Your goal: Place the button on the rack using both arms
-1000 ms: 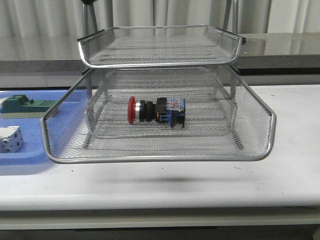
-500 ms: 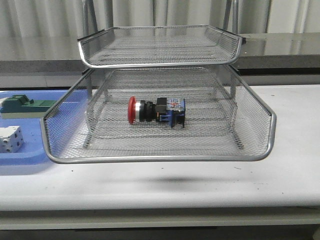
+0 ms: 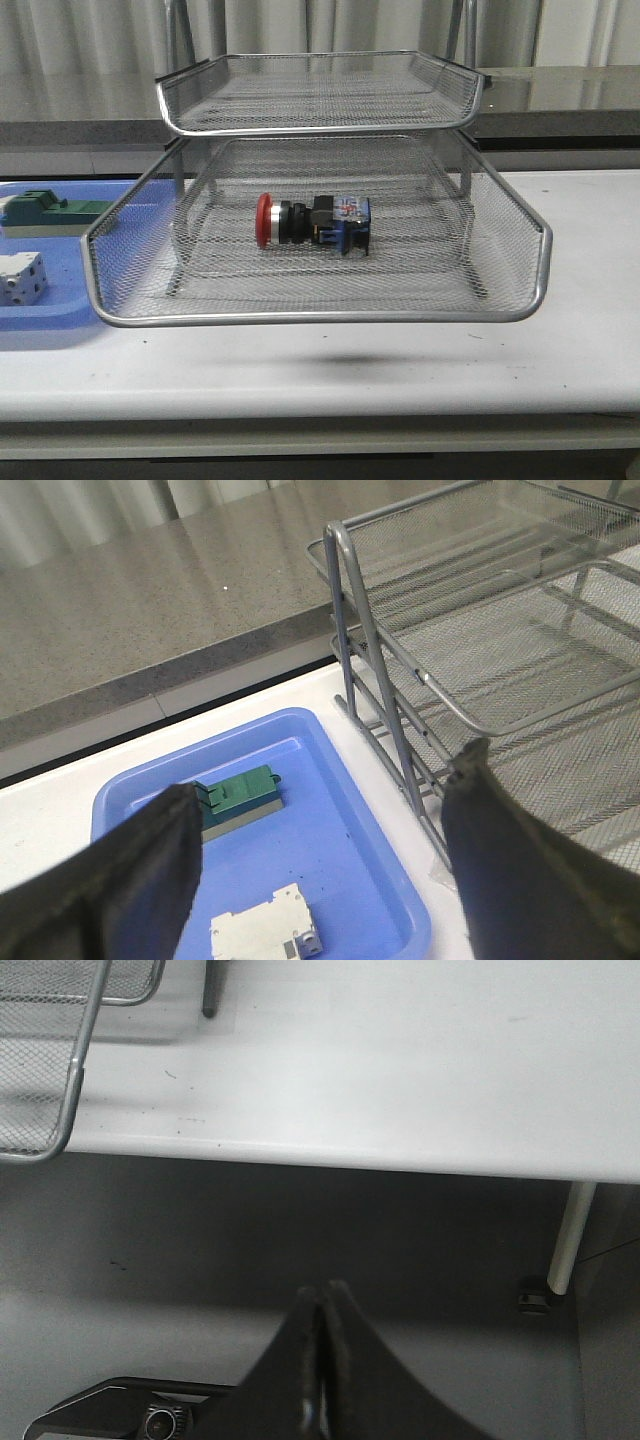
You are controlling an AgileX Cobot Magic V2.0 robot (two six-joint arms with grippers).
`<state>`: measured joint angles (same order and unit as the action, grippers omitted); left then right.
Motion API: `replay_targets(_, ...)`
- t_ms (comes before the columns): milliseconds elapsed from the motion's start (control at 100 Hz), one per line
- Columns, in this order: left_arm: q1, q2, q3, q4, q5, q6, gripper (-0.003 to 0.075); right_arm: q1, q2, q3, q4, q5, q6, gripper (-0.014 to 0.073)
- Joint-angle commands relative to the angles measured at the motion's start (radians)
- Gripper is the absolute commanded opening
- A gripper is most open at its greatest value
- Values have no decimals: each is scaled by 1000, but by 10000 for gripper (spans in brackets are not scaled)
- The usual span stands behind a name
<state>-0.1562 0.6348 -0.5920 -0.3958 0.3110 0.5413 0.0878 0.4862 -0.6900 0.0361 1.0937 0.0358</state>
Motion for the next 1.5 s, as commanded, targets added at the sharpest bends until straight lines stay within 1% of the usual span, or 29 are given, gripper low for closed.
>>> replay_targets(0,3,-73,49,-42,-125,-11,493,-1,5,-33,-9,-46,-1,-68)
replay_targets(170,3,-227,188,-100,-183,-11,493,-1,5,-33,-9,-46,-1,-68)
replay_targets(330,3,-349,282,-107,-242,-11,493,-1,5,-33,-9,-46,-1,-68)
replay_targets(490,3,-406,310,-109,-311,-11,493,-1,5,-33,-9,-46,-1,-68)
replay_targets(800,3,-405,311,-109,-311,-11,485,-1,5,-33,-9,-46,-1,-68)
replay_targets(870,3,-405,311,-109,-311,-11,436,-1,5,-33,-9,-46,-1,-68)
replay_targets(940,3,-405,311,-109,-311,-11,353,-1,5,-33,-9,-46,-1,-68)
replay_targets(1180,3,-405,311,-109,-311,-11,-20,-1,5,-33,-9,-46,-1,-68)
replay_targets(1490,3,-405,311,-109,-311,-11,-20,-1,5,-33,-9,-46,-1,-68)
